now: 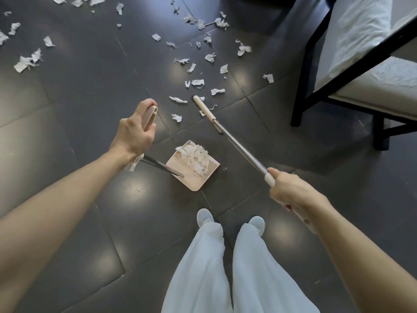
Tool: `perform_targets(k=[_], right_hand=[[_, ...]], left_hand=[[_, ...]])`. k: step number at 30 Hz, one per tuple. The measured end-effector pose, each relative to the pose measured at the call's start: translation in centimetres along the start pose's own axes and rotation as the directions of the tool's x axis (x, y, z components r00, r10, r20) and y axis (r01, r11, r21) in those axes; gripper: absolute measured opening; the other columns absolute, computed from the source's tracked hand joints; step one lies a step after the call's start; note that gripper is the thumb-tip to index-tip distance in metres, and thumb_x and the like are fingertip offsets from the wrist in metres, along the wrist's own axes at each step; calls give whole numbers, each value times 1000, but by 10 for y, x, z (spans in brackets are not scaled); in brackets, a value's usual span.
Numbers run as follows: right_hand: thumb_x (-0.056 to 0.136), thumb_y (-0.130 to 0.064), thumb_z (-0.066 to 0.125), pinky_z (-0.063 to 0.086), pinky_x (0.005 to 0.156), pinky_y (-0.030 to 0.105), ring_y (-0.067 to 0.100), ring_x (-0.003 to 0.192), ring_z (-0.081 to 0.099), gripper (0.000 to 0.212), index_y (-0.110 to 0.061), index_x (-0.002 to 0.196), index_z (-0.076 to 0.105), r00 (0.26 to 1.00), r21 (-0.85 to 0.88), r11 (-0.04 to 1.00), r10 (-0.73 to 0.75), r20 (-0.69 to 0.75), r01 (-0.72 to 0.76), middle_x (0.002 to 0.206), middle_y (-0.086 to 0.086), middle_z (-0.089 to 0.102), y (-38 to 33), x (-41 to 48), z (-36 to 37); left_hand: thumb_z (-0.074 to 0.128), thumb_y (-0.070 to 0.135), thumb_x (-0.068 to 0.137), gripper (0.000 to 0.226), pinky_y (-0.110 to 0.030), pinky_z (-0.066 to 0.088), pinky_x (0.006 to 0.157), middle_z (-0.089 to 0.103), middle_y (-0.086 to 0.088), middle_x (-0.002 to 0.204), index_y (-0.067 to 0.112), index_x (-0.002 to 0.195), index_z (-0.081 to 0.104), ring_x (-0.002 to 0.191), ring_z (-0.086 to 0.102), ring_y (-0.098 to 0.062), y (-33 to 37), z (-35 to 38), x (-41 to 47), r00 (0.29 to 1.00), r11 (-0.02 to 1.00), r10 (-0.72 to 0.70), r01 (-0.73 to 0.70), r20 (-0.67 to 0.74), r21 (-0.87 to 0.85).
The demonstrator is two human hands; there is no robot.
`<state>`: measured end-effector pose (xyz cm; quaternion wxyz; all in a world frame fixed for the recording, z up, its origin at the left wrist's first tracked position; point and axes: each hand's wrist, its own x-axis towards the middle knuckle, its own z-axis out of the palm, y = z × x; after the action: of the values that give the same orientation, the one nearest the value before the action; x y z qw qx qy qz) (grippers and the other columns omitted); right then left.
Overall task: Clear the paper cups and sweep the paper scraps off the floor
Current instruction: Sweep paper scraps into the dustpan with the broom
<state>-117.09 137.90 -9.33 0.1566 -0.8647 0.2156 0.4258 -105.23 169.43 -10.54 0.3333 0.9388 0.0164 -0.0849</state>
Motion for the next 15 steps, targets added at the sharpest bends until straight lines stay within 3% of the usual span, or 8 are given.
perform_targets(k=[5, 9, 13, 15], right_hand=[[93, -9, 37, 42, 43, 25, 21, 59, 55, 38, -17, 130, 43, 999, -2, 999, 33, -38, -34, 83, 8, 48, -12, 37, 1], [86, -6, 37, 47, 55, 28, 22, 62, 58, 49, -20, 132, 43, 998, -3, 1000, 16, 64, -16, 83, 7, 57, -18, 47, 26], [78, -1, 41, 45, 48, 23, 18, 42, 51, 64, -26, 137, 42, 969, -3, 1000, -6, 245, 7, 70, 7, 59, 0, 29, 37], [74, -1, 42, 43, 45, 21, 14, 35, 46, 72, -34, 138, 41, 967, 52, 999, -19, 256, 6, 66, 6, 57, 16, 18, 32]], left_hand=[[53, 13, 91, 40, -26, 40, 72, 61, -3, 92, 31, 126, 46, 79, 56, -28, 12, 10, 3, 999, 1000, 28, -28, -28, 7], [51, 14, 90, 39, -26, 40, 70, 62, -4, 93, 33, 124, 46, 77, 55, -27, 14, 16, 3, 998, 999, 41, -40, -39, 13], [52, 13, 90, 39, -26, 39, 68, 61, -3, 91, 32, 124, 46, 74, 55, -27, 8, 20, -13, 998, 999, 43, -42, -43, 30], [52, 13, 90, 39, -27, 39, 69, 60, -3, 91, 30, 125, 47, 74, 55, -28, 10, 18, -17, 998, 998, 45, -43, -48, 36]])
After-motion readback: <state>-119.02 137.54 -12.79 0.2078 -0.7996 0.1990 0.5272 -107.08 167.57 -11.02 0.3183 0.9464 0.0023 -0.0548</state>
